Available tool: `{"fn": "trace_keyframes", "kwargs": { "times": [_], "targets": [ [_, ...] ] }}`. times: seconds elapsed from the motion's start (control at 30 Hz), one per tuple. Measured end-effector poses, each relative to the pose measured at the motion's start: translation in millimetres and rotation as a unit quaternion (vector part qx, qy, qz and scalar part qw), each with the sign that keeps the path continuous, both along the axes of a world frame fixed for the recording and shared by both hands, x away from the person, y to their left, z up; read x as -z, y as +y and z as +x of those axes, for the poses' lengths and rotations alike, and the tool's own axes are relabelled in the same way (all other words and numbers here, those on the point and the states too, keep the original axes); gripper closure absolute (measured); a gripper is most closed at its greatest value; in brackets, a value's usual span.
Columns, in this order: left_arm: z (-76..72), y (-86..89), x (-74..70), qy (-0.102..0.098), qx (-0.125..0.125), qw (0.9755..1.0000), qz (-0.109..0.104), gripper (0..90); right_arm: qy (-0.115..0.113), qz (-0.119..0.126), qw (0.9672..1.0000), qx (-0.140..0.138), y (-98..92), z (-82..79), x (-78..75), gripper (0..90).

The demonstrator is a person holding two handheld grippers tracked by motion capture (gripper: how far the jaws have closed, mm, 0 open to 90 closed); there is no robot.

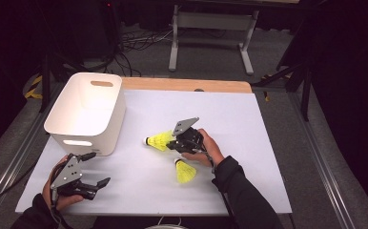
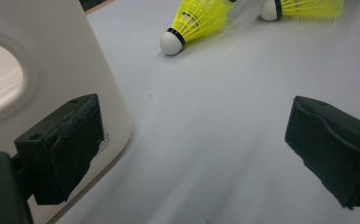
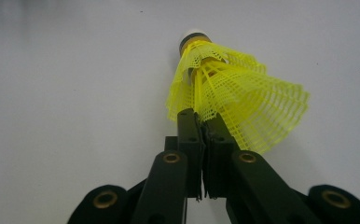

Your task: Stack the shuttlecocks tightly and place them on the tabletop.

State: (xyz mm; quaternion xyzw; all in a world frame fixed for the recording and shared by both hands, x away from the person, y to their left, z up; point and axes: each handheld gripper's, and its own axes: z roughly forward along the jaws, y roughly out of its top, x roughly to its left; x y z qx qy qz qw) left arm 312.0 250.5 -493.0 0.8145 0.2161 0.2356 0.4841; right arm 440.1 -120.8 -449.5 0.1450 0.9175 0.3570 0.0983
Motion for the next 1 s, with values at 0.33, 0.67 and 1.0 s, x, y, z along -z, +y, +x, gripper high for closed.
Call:
{"fn": "trace_keyframes", "kwargs": {
  "times": [0.33, 0.67, 1.0],
  "targets": [
    [0.1, -0.7, 0.3, 0.001, 0.002, 1.0000, 0.003, 5.2, 0.010, -0.011, 0.9998, -0.010, 4.9, -0.6, 5.1, 86.0],
    [0.4, -1.4, 0.6, 0.003, 0.003, 1.0000, 0.004, 5.2, 0.020, -0.022, 0.9995, -0.013, 6.8, 0.0, 9.7, 83.0],
    [0.3, -1.3, 0.6, 0.001, 0.004, 1.0000, 0.001, 5.5, 0.010, -0.017, 0.9998, -0.003, 2.1, -2.4, 3.8, 74.4]
  ]
}}
